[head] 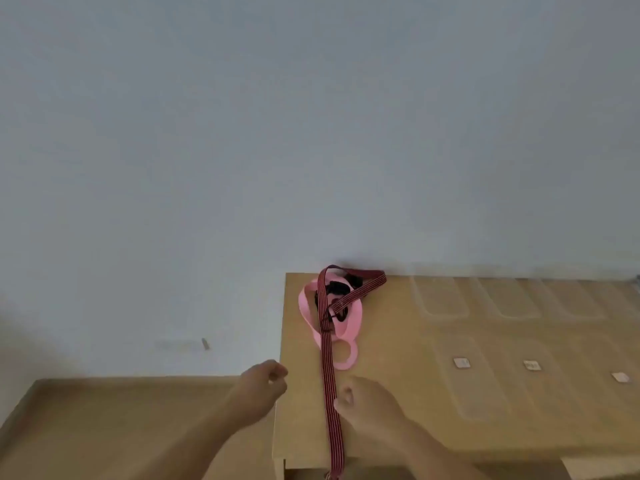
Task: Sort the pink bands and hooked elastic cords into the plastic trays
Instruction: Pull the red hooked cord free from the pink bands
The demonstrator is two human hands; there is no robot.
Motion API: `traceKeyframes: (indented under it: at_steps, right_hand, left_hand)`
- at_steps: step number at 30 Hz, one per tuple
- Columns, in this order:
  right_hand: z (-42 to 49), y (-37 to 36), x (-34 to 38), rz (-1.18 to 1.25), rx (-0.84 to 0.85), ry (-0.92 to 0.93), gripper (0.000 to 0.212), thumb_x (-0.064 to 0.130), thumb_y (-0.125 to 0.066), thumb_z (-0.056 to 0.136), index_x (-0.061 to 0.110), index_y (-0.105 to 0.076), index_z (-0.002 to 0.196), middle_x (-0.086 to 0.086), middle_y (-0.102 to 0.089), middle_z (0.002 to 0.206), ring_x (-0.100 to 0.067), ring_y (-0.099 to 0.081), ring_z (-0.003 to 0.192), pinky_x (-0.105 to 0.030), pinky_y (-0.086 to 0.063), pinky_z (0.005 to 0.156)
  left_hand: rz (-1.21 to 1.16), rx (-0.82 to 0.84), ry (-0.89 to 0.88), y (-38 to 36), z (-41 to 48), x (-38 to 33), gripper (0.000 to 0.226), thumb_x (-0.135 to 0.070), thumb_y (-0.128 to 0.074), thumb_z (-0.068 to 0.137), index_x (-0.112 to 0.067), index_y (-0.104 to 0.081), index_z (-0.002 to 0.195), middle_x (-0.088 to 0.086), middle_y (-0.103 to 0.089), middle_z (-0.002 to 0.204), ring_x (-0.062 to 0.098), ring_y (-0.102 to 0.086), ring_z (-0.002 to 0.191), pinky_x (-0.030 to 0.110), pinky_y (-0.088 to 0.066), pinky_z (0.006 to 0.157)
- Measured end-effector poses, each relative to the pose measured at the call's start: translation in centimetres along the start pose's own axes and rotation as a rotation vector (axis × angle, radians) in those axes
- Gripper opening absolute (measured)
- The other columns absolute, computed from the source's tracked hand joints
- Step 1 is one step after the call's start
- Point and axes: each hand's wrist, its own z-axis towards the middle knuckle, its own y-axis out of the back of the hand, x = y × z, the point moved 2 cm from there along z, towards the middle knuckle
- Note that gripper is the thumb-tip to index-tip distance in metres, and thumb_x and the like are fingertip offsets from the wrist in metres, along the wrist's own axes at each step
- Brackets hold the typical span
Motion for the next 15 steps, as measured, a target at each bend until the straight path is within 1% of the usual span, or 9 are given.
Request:
traceKeyframes:
  at_steps: [1,3,4,5,7,9,11,12,15]
  right_hand:
    - [1.4,-0.1,0.1,0.011,-0.008,0.021,0.011,0.035,-0.05,0.089,0.025,-0.054,0.091,0.008,-0.06,0.087,-0.014,-0.057,0.079,-0.031,-0.046,0.076]
    - [3.3,0.0,0.8,0.008,-0.007,0.044,0.025,0.035,-0.051,0.089,0.022,-0.053,0.111,0.003,-0.063,0.1,-0.019,-0.062,0.092,-0.033,-0.051,0.08]
    - [4.1,0.2,1.2,0.026,-0.037,0.043,0.033,0.035,-0.053,0.088,0.02,-0.048,0.117,0.002,-0.063,0.103,-0.021,-0.063,0.093,-0.035,-0.052,0.078]
    - [4.9,0.0,1.2,0.053,-0.058,0.043,0.038,0.033,-0.055,0.087,0.017,-0.043,0.119,0.002,-0.061,0.1,-0.022,-0.064,0.087,-0.035,-0.053,0.071]
    - [6.1,-0.7,1.0,0.09,-0.121,0.029,0.051,0.027,-0.06,0.085,0.012,-0.032,0.124,0.002,-0.059,0.094,-0.021,-0.064,0.074,-0.031,-0.047,0.058]
    - [7.1,-1.1,0.7,0.093,-0.136,0.019,0.059,0.022,-0.061,0.087,0.007,-0.026,0.131,0.001,-0.06,0.098,-0.022,-0.067,0.076,-0.03,-0.047,0.058]
    - [7.9,-1.3,0.4,0.145,-0.125,0.026,0.056,0.02,-0.059,0.089,0.006,-0.027,0.133,0.001,-0.06,0.099,-0.024,-0.068,0.081,-0.03,-0.048,0.06]
    - [8.2,-1.2,0.2,0.174,-0.096,0.036,0.051,0.02,-0.059,0.09,0.008,-0.031,0.131,0.001,-0.059,0.098,-0.024,-0.068,0.081,-0.03,-0.048,0.06]
    - [9.4,0.7,0.1,0.22,0.006,0.152,0.024,0.019,-0.061,0.087,0.014,-0.051,0.109,0.0,-0.061,0.094,-0.021,-0.065,0.079,-0.032,-0.052,0.061]
  left_hand:
    - [-0.023,0.007,0.0,-0.5,0.9,-0.3,0.022,-0.021,-0.056,0.095,-0.02,-0.063,0.116,-0.009,-0.063,0.106,0.007,-0.059,0.097,0.016,-0.043,0.08]
    - [-0.037,0.019,0.024,-1.2,1.9,-1.3,0.025,-0.021,-0.055,0.095,-0.019,-0.062,0.118,-0.008,-0.063,0.108,0.009,-0.06,0.099,0.018,-0.045,0.082]
    - [-0.043,0.015,0.048,-1.2,2.2,-2.0,0.026,-0.02,-0.055,0.094,-0.017,-0.062,0.119,-0.007,-0.063,0.109,0.01,-0.059,0.1,0.018,-0.044,0.084]
    - [-0.055,0.012,0.072,-1.6,2.5,-2.3,0.028,-0.02,-0.054,0.094,-0.017,-0.061,0.121,-0.006,-0.063,0.111,0.011,-0.058,0.102,0.02,-0.044,0.086]
    - [-0.059,0.004,0.12,-2.2,2.7,-2.8,0.03,-0.021,-0.054,0.095,-0.016,-0.06,0.123,-0.003,-0.062,0.115,0.012,-0.058,0.106,0.022,-0.044,0.089]
    - [-0.065,-0.024,0.167,-2.3,3.0,-3.6,0.031,-0.021,-0.054,0.095,-0.016,-0.06,0.125,-0.001,-0.061,0.118,0.014,-0.058,0.108,0.025,-0.046,0.092]
    - [-0.087,-0.063,0.211,-2.5,3.3,-4.2,0.032,-0.022,-0.055,0.095,-0.017,-0.059,0.126,-0.002,-0.061,0.117,0.014,-0.06,0.106,0.026,-0.047,0.092]
    - [-0.091,-0.072,0.226,-2.7,3.4,-4.6,0.032,-0.022,-0.055,0.095,-0.017,-0.059,0.127,-0.003,-0.061,0.117,0.014,-0.06,0.104,0.026,-0.048,0.091]
    - [-0.123,-0.098,0.259,-2.8,3.8,-5.7,0.038,-0.021,-0.055,0.094,-0.017,-0.053,0.132,-0.004,-0.06,0.119,0.014,-0.06,0.103,0.027,-0.049,0.09]
